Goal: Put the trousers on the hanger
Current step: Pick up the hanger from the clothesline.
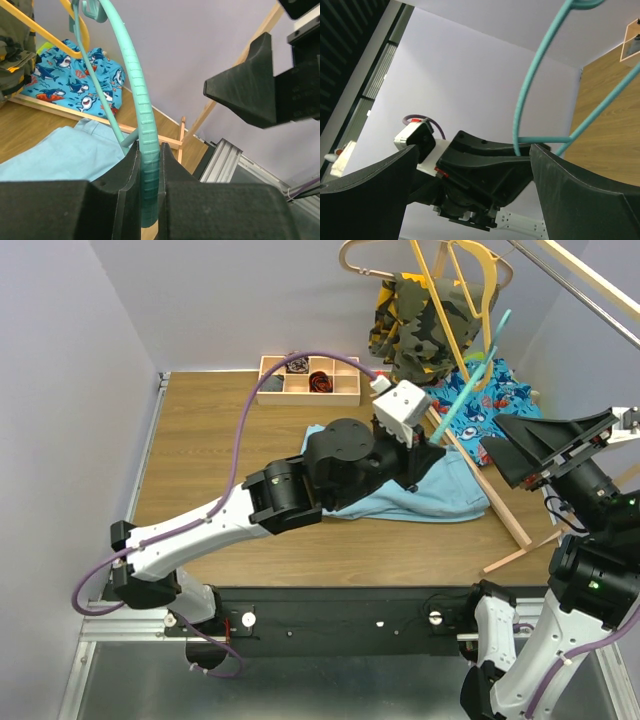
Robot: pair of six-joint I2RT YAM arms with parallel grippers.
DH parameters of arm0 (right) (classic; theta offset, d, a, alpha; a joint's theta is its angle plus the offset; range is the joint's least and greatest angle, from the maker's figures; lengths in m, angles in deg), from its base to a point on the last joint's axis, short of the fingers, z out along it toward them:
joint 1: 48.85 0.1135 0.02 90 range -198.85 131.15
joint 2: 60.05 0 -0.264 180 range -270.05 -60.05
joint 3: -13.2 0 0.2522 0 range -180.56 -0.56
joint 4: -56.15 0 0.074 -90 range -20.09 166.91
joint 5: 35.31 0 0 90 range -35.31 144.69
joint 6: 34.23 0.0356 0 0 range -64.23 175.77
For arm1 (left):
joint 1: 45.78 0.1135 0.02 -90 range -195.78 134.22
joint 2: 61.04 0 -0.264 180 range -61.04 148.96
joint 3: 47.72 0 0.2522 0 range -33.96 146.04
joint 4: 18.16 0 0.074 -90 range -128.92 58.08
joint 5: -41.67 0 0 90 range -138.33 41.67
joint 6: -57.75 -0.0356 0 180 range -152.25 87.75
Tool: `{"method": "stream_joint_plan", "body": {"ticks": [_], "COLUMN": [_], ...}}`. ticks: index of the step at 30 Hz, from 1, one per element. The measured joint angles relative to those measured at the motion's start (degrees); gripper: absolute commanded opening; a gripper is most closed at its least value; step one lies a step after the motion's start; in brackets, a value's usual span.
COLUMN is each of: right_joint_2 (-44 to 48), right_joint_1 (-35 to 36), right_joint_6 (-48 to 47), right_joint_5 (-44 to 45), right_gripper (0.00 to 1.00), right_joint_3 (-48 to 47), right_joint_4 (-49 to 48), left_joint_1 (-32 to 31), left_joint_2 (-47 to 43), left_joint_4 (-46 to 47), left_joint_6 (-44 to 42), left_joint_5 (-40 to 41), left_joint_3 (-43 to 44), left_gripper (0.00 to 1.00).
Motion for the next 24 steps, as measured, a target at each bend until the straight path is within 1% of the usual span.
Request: {"method": "stream_joint_plan", "body": {"ticks": [4, 7, 13, 15, 20, 24], "right_joint_2": [0.87, 1.6, 3.82, 3.98, 3.93, 3.5], "right_joint_1": [0.0, 0.0, 0.0, 0.0, 0.0, 0.0], "right_joint_6": [-2.91, -5.31, -11.13, -13.14, -20.31, -27.39], "right_joint_5": [0.0, 0.0, 0.5, 0.98, 3.96, 7.85], "right_gripper": [1.0, 1.0, 0.98, 0.95, 0.91, 0.9], "right_joint_3": [3.41, 6.54, 15.21, 16.74, 17.31, 17.29], "right_joint_4": [0.22, 0.7, 2.56, 3.04, 3.76, 4.66], "left_joint_1": [0.13, 0.52, 2.1, 2.93, 6.71, 10.4], "left_joint_2": [-4.22, -6.29, -6.88, -6.95, -8.04, -9.64], "left_joint_4": [1.68, 3.21, 4.31, 4.31, 4.48, 4.39], "left_joint_6": [-0.68, -1.62, -3.78, -4.44, -5.81, -6.58], "left_joint_5": [0.02, -0.02, -1.01, -2.08, -7.5, -13.14], "left_joint_3": [-3.45, -4.33, -4.59, -5.03, -7.28, -8.59], "left_gripper": [0.0, 0.0, 0.0, 0.0, 0.0, 0.0]}}
